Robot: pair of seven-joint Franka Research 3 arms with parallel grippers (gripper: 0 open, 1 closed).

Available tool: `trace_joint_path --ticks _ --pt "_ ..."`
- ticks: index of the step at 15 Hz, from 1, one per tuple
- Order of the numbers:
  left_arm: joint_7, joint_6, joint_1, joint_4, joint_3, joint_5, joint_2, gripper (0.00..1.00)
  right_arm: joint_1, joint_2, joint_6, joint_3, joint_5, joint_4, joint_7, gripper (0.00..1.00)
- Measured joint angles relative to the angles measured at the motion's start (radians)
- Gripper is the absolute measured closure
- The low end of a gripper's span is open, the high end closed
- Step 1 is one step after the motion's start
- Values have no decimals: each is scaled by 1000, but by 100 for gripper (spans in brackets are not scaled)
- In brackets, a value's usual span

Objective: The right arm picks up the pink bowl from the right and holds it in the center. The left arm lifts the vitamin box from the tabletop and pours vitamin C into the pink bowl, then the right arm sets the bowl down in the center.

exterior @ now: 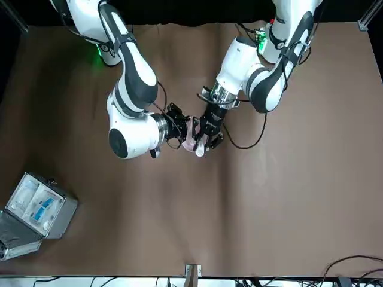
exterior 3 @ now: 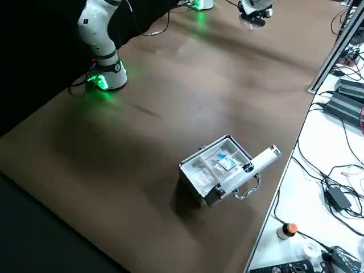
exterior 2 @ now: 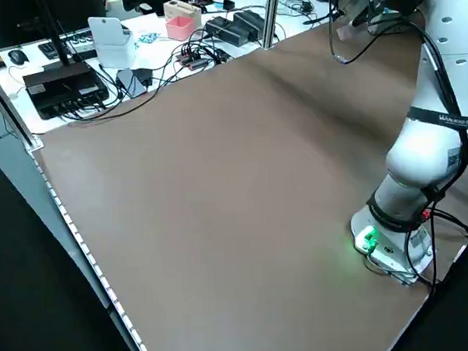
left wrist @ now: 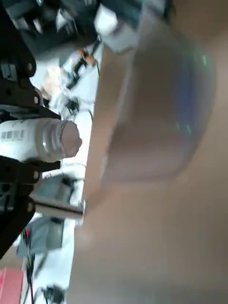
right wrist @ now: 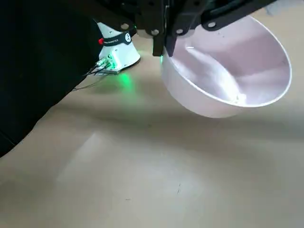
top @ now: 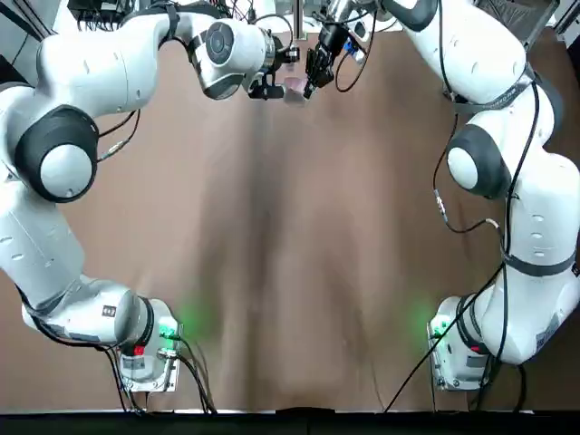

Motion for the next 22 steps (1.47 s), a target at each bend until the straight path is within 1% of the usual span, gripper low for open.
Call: trace_joint_path --ticks 2,3,9,13,15,17,18,19,22 --pt "0 68 -5 -1 -3 0 0 64 0 0 0 0 0 0 0 98" --pt "0 83 -6 -1 -4 0 0 64 0 0 -2 0 0 0 0 98" --pt "-1 112 5 -5 -3 -3 0 64 0 0 -1 0 0 4 0 98" --pt "-25 110 42 -21 -4 -21 0 64 0 0 -1 0 0 4 0 98" --pt "-131 105 69 -49 -13 -54 1 64 0 0 0 0 0 4 0 98" --pt "-276 101 103 -81 -43 -76 8 64 0 0 0 0 0 4 0 98" --pt "-348 88 121 -91 -65 -83 13 64 0 0 2 0 0 4 0 98" --pt "-457 62 163 -101 -120 -90 26 64 0 1 4 0 0 4 0 98" --pt "-601 31 229 -101 -193 -120 43 64 0 1 2 0 0 4 0 98"
